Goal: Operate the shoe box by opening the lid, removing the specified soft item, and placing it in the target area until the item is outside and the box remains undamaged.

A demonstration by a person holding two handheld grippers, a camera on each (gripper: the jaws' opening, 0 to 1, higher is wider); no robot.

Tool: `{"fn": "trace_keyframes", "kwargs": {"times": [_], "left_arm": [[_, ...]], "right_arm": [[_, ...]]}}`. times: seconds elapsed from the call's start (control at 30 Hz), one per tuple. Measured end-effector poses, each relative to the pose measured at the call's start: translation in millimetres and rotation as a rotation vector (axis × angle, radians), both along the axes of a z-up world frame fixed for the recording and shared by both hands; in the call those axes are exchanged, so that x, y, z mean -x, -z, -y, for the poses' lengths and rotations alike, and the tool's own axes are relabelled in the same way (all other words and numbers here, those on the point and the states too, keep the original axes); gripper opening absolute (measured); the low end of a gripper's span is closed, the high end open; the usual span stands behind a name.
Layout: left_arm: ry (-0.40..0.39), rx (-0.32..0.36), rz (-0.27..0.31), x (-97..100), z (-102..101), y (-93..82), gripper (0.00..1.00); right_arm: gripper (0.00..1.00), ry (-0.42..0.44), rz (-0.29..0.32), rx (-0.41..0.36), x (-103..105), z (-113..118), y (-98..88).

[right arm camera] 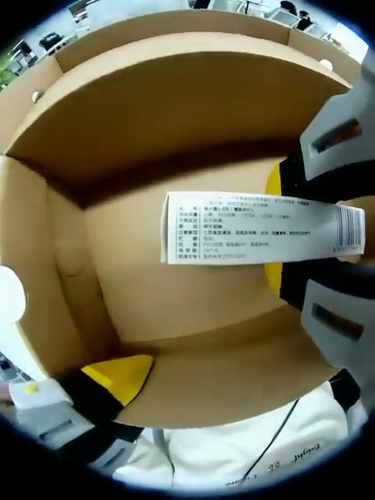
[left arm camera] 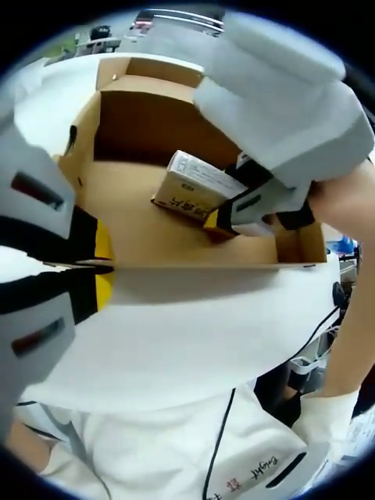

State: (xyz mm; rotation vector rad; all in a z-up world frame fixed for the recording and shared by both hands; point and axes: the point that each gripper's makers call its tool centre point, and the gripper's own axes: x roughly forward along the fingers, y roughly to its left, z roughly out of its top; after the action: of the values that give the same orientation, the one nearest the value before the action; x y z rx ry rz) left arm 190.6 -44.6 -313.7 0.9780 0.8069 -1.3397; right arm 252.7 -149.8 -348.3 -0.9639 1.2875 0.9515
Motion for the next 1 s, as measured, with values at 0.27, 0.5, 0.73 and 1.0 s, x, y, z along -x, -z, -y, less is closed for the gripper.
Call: {"fn": "trace_keyframes", "kwargs": {"times": [0.27,0.5,0.73,1.0], "left_arm": [[0.001,0.000,0.005,0.1,0,-0.2,0.02],[-0.019,-0.013,-0.024,-1.4,1,0.0,0.02],[-0.001,-0.007,-0.014,-0.4,0,-0.3,0.01],[0.000,-0.005,-0.011,0.5,0,-0.3,0.01]], "right_arm": [[0.23,-0.062,0.033,-0.054,9,0,-2.2],[0.22,0.113,0.084,-0.064,17,3,-4.6],[0.22,0.061,0.000,-0.103,4,0,-4.9],[0.22,0.000,-0.012,-0.120,4,4,-18.4]]}}
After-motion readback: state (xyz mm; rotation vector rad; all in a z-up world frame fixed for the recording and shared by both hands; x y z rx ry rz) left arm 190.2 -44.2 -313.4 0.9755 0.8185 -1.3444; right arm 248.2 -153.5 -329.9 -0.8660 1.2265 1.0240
